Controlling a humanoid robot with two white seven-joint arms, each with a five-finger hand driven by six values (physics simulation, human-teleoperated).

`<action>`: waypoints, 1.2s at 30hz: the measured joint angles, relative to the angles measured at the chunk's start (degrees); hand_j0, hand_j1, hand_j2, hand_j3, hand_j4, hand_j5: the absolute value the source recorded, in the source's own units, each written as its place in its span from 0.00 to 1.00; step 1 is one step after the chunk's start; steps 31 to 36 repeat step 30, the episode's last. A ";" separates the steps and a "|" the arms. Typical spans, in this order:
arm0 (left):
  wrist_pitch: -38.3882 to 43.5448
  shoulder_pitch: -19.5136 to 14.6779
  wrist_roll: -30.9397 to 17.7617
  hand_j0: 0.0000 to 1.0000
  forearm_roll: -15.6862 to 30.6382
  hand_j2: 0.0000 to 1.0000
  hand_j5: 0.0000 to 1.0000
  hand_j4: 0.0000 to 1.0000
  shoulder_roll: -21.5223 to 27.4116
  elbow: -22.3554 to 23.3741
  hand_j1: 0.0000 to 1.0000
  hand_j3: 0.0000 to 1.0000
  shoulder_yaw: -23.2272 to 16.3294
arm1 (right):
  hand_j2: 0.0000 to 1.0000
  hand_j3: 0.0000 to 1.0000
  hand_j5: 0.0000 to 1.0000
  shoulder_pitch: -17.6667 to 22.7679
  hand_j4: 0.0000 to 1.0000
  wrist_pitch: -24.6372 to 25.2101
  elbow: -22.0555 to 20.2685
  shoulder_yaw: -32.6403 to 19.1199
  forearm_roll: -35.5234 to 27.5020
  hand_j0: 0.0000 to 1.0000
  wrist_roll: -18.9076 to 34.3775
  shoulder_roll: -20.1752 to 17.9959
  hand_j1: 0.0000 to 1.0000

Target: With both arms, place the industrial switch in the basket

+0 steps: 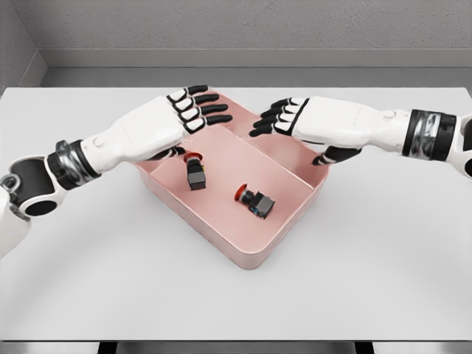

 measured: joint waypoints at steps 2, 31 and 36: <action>0.00 0.79 0.03 1.00 2.01 1.00 1.00 1.00 2.73 -0.94 1.00 1.00 0.79 | 1.00 1.00 1.00 3.51 1.00 -0.21 0.00 -2.39 -0.06 1.00 -0.10 -1.68 1.00; -0.01 18.81 -0.06 1.00 13.33 1.00 1.00 1.00 19.14 0.13 1.00 1.00 17.22 | 1.00 1.00 1.00 27.51 1.00 -0.62 2.87 -26.81 0.53 1.00 -1.28 -5.77 1.00; -0.01 18.81 -0.06 1.00 13.33 1.00 1.00 1.00 19.14 0.13 1.00 1.00 17.22 | 1.00 1.00 1.00 27.51 1.00 -0.62 2.87 -26.81 0.53 1.00 -1.28 -5.77 1.00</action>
